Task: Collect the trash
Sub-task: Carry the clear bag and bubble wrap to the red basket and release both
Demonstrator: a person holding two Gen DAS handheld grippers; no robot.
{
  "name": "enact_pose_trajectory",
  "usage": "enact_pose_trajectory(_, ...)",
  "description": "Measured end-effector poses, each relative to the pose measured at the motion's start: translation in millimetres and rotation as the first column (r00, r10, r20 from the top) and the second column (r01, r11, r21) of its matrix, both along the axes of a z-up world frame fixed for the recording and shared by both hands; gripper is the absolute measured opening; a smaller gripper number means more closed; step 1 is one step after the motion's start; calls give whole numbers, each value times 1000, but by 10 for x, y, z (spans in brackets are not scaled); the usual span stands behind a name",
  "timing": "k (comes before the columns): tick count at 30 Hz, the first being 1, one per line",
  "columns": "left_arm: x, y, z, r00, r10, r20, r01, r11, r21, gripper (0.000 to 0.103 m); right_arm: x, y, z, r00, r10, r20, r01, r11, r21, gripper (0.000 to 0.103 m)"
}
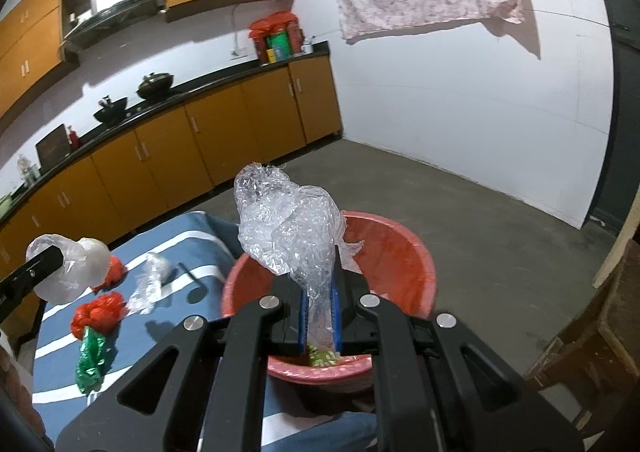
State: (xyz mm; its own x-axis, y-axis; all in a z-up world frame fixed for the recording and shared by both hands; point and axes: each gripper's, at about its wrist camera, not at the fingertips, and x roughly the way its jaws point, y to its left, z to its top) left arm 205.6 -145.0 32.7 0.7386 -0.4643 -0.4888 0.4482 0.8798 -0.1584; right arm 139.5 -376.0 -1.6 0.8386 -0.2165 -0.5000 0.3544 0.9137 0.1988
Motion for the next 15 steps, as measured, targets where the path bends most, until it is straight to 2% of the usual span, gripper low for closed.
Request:
enact_pose_trajectory(8, 80, -606, -131, 995, -104, -10, 104, 995, -9, 6, 102, -229, -72, 999, -45, -3, 45, 999, 27, 9)
enact_pose_trajectory(15, 219, -932, -329, 988, -146, -43, 146, 989, -9, 6, 228, -331, -151, 999, -53, -6, 54, 997, 51, 9)
